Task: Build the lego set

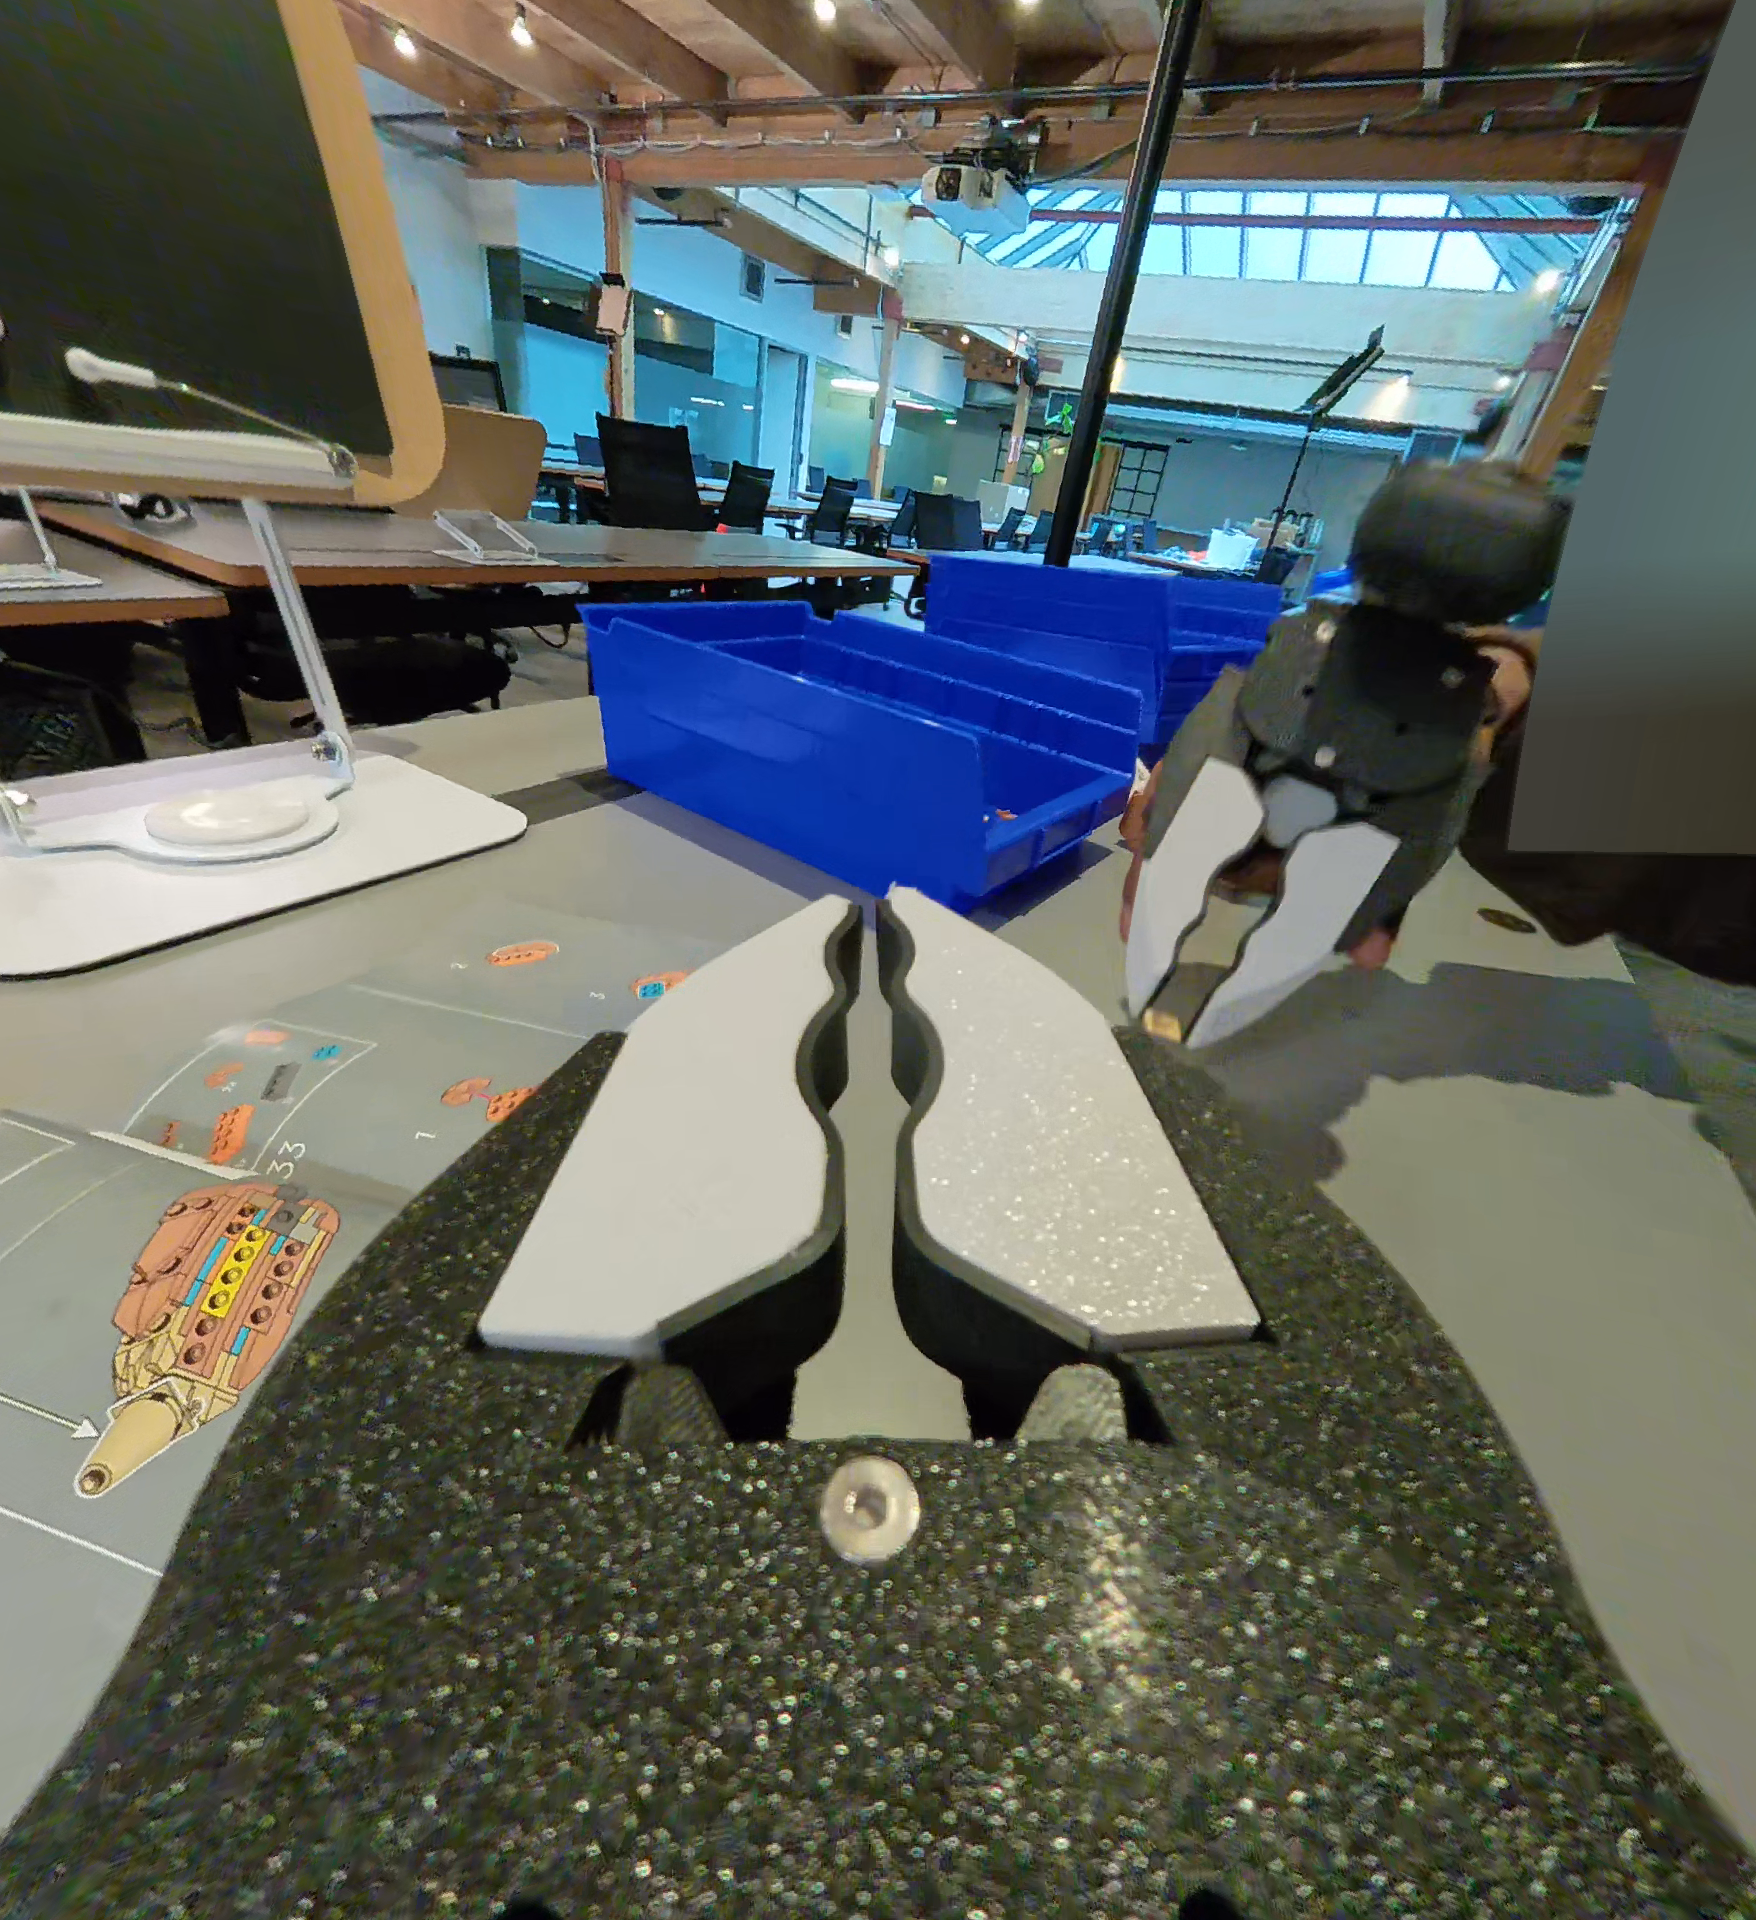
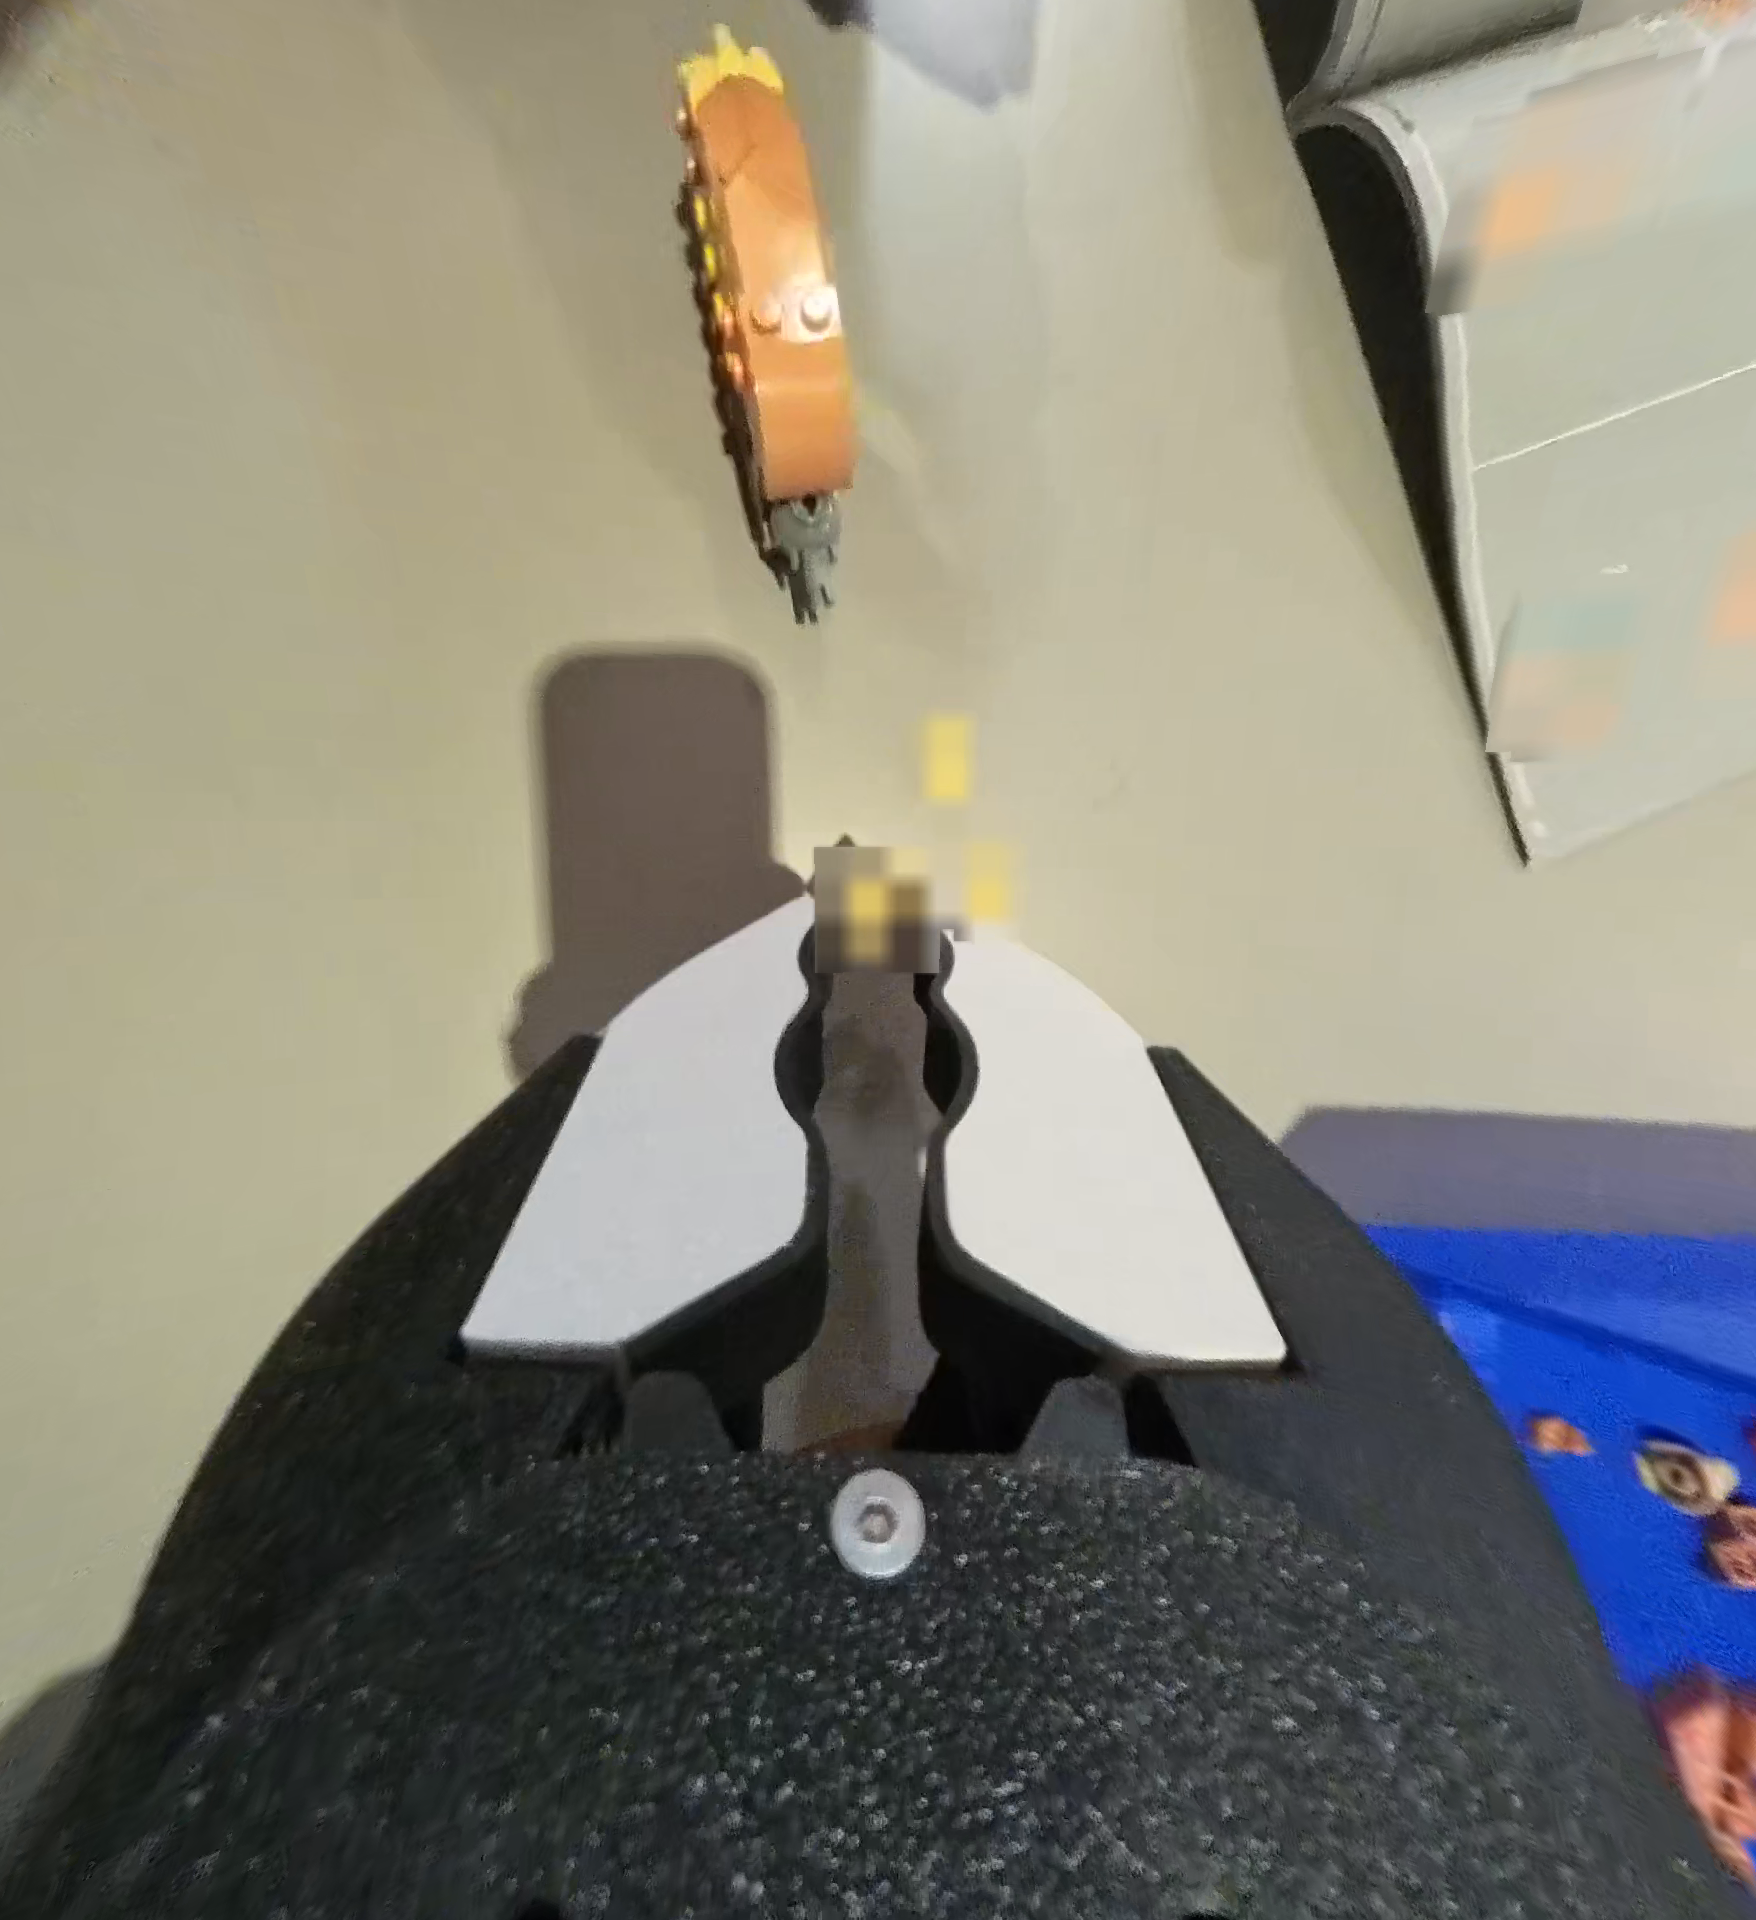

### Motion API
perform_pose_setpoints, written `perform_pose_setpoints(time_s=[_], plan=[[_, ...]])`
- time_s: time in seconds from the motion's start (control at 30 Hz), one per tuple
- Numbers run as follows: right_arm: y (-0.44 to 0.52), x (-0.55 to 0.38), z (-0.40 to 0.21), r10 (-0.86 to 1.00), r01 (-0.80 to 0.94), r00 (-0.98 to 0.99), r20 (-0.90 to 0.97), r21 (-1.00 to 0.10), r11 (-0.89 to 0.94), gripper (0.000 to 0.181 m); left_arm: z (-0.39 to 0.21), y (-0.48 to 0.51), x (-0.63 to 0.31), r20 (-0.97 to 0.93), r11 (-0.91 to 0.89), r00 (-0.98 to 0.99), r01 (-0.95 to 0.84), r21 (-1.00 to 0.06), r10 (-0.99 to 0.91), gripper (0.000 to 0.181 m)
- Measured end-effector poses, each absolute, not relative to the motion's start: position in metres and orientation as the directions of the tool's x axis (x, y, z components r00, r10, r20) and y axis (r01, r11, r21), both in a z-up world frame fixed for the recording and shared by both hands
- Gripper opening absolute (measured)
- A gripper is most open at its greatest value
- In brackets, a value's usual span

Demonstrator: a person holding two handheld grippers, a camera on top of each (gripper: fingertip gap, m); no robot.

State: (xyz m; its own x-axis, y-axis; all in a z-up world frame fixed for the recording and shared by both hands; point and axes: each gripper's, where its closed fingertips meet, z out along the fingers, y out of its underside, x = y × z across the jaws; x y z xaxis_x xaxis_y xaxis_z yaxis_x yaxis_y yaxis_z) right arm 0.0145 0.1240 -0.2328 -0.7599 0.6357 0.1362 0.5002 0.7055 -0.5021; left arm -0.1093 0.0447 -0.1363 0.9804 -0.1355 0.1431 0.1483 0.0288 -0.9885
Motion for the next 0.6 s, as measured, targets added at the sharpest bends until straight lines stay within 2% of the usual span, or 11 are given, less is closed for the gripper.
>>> perform_pose_setpoints(time_s=[0.33, 0.6], plan=[[0.111, 0.012, -0.263, 0.717, 0.574, -0.686, 0.123, -0.514, 0.638, 0.016, -0.136, 0.046, -0.107, 0.147, 0.024, 0.982, 0.15, -0.988, -0.117, 0.002], [0.107, 0.016, -0.252, 0.759, 0.563, -0.643, 0.105, -0.607, 0.561, 0.026, -0.129, 0.044, -0.111, 0.169, 0.095, 0.98, 0.179, -0.979, -0.106, 0.003]])
